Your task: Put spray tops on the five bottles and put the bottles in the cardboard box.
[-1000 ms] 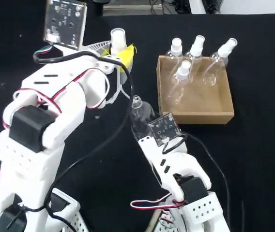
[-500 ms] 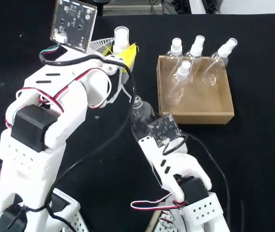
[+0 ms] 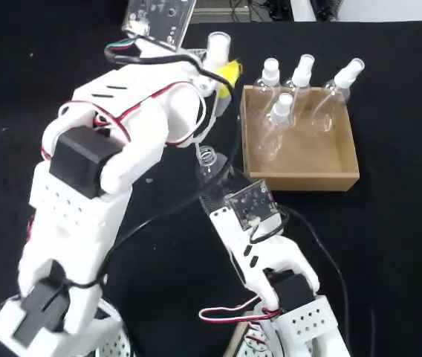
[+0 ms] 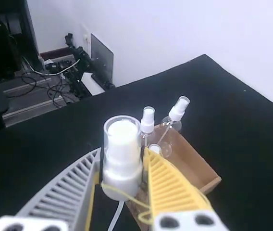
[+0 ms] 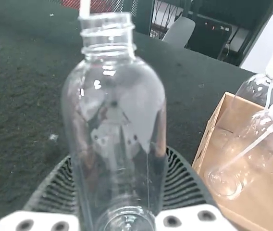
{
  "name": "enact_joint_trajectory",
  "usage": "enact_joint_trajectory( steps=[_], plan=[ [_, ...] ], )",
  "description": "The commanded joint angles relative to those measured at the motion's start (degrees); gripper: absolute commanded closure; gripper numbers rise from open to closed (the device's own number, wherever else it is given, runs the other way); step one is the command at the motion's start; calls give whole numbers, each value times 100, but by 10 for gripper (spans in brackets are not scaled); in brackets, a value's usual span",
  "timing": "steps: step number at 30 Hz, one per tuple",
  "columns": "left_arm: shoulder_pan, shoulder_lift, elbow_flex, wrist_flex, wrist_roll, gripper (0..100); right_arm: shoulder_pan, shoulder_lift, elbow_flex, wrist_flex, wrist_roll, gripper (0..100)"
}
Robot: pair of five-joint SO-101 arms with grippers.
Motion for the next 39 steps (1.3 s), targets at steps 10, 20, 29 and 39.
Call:
enact_joint_trajectory(
  steps=[10, 20, 29, 39],
  plan=[
    [119, 440, -884, 712, 158, 970, 18, -163, -57, -220, -44, 988],
    [163, 167, -936, 396, 958, 967, 18, -163, -57, -202, -35, 988],
    [629, 492, -936, 18, 914, 967, 18, -163, -57, -185, -26, 988],
    [-57, 536, -936, -18, 914, 967, 18, -163, -57, -193, -18, 988]
  ],
)
